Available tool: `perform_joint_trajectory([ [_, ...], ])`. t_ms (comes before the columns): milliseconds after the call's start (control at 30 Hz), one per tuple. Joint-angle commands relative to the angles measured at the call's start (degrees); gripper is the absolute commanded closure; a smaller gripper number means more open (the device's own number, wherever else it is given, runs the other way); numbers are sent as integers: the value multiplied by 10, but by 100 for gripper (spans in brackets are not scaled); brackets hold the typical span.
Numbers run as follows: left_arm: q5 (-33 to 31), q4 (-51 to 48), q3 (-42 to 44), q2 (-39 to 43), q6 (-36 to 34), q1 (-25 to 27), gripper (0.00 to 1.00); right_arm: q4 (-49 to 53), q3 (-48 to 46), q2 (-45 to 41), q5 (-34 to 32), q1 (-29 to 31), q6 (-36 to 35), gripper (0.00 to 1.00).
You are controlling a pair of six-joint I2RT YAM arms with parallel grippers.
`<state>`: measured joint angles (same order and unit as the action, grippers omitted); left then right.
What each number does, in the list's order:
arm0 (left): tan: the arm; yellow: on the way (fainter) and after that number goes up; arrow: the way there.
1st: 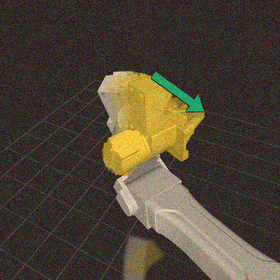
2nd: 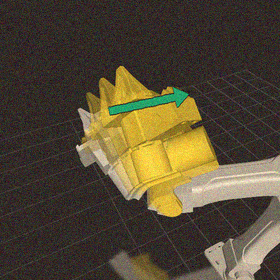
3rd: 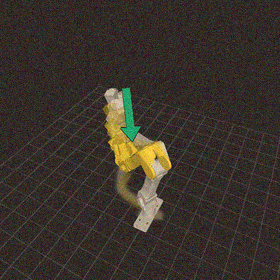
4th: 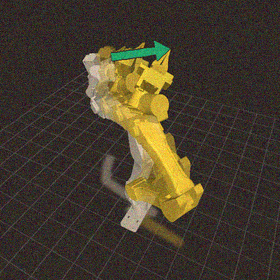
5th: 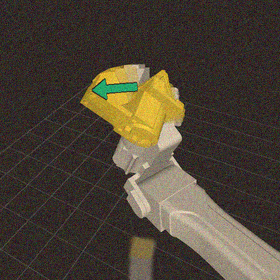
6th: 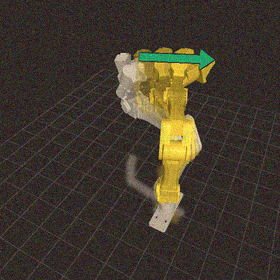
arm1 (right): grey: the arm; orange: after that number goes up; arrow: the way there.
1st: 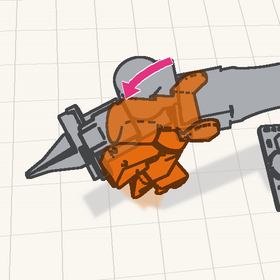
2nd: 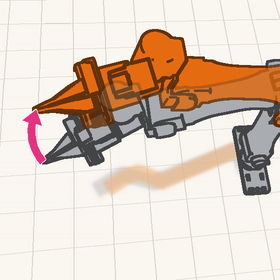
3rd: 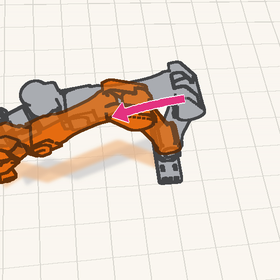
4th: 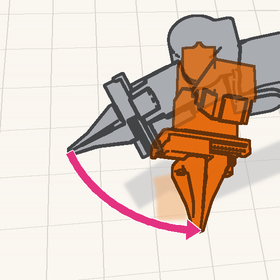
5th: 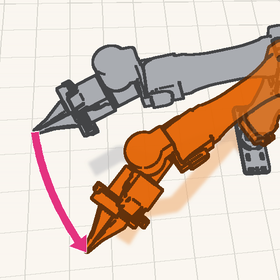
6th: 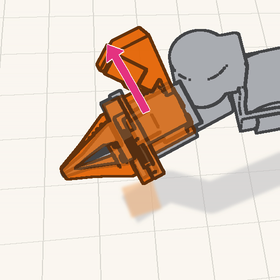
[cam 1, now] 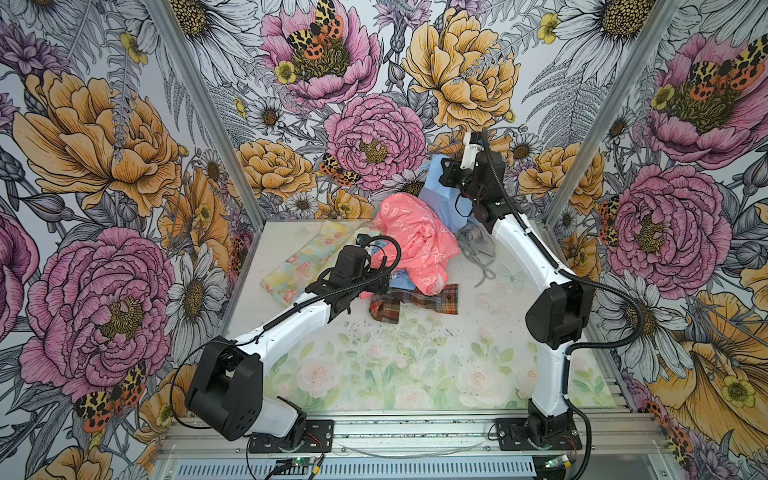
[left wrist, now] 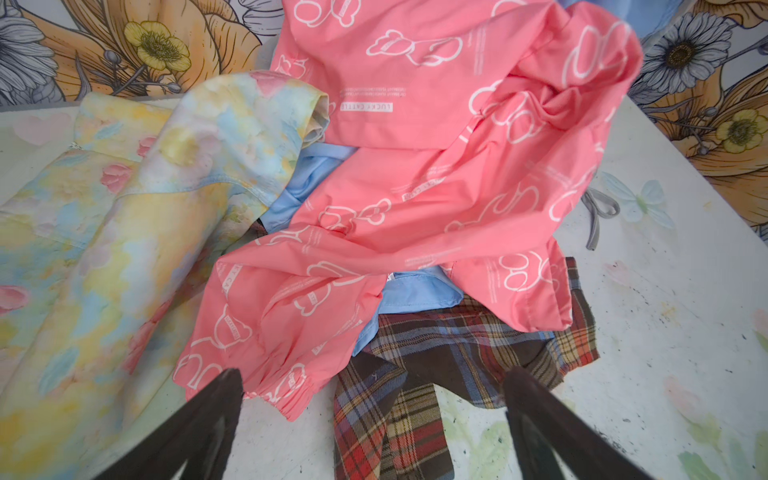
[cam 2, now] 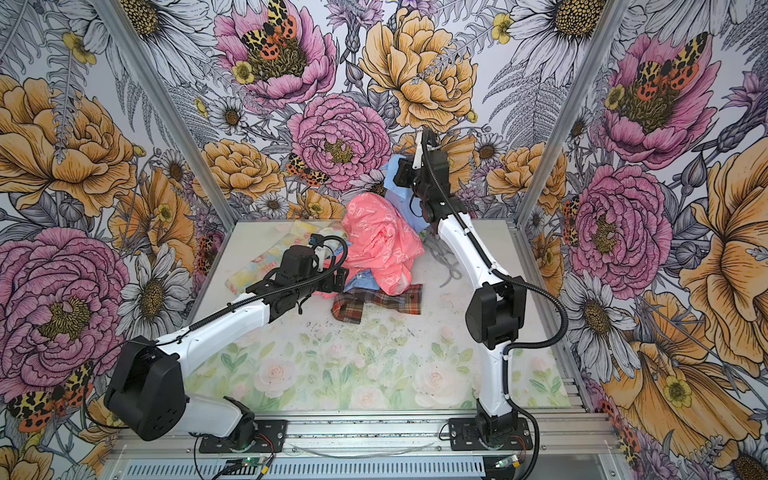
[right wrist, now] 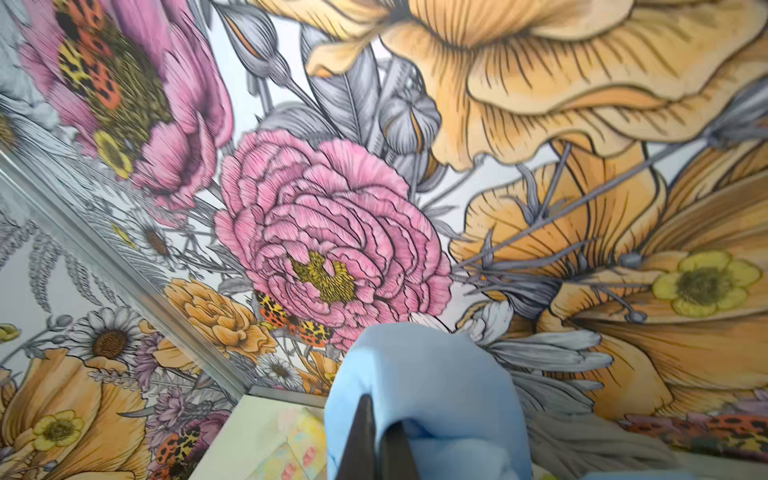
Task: Pick out a specific cloth from the pile
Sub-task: 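Grasp the light blue shirt with the right gripper and lift it, then raise the blue shirt high with the right gripper, pulling it free of the pile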
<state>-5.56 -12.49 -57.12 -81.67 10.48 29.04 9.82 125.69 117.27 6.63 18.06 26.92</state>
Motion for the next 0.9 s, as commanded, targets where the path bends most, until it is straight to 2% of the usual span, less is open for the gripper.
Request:
perform_joint_trajectory([
  [0, -17, 0, -15, -4, -8, -8, 1, 16, 88, -6, 18, 20, -20, 100],
  [100, -20, 5, -12, -2, -8, -10, 1, 31, 122, -14, 13, 29, -30, 100],
  [200, -26, 21, -2, 5, -5, -14, 1, 40, 110, -36, 1, 29, -30, 100],
  [400, -6, 101, 23, 38, 27, -14, 1, 43, -4, -103, -11, 29, -24, 100],
  [500, 6, 140, 10, 32, 19, -2, 1, 42, -64, -139, -12, 29, -16, 100],
  [633, 26, 157, -74, -31, -30, 33, 1, 41, -117, -176, 5, 28, -4, 100],
  [867, 68, 158, -260, -165, -56, 47, 1, 40, -141, -222, 31, 28, 20, 100],
])
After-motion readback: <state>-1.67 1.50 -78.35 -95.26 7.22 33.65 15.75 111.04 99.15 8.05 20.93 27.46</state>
